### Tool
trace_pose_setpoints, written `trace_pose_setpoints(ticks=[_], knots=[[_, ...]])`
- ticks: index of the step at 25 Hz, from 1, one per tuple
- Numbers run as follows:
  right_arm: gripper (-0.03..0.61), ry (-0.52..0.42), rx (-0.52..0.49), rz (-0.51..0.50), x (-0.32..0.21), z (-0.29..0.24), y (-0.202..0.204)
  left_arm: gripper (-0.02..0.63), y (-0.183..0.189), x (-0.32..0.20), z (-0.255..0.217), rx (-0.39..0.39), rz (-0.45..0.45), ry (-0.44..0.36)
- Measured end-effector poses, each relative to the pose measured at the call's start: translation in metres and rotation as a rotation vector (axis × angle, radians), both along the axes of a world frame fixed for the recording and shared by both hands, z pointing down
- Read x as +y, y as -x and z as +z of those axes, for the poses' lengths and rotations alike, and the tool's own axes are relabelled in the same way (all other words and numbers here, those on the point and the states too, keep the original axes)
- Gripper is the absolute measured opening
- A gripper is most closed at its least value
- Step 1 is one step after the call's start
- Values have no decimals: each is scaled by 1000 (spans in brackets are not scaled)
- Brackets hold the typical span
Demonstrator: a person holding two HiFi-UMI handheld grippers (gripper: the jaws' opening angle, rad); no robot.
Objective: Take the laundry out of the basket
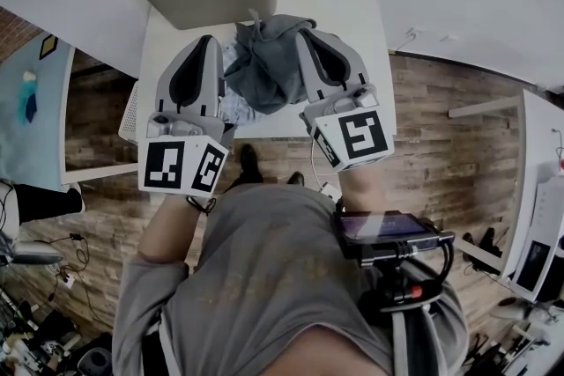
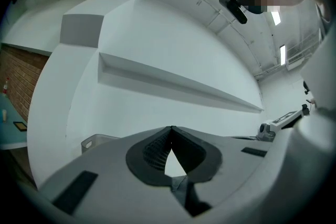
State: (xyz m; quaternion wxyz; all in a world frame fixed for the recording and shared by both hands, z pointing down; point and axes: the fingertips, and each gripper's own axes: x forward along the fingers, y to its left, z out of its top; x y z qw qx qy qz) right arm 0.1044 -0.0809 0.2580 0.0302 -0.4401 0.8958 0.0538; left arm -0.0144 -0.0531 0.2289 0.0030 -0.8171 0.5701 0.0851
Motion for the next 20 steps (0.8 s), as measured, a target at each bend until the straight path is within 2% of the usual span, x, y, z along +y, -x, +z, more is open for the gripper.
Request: trace_pose_setpoints(ticks=[20], knots=[[8, 5, -9, 25, -8, -2, -12, 9, -9, -1, 4, 36, 39, 34]])
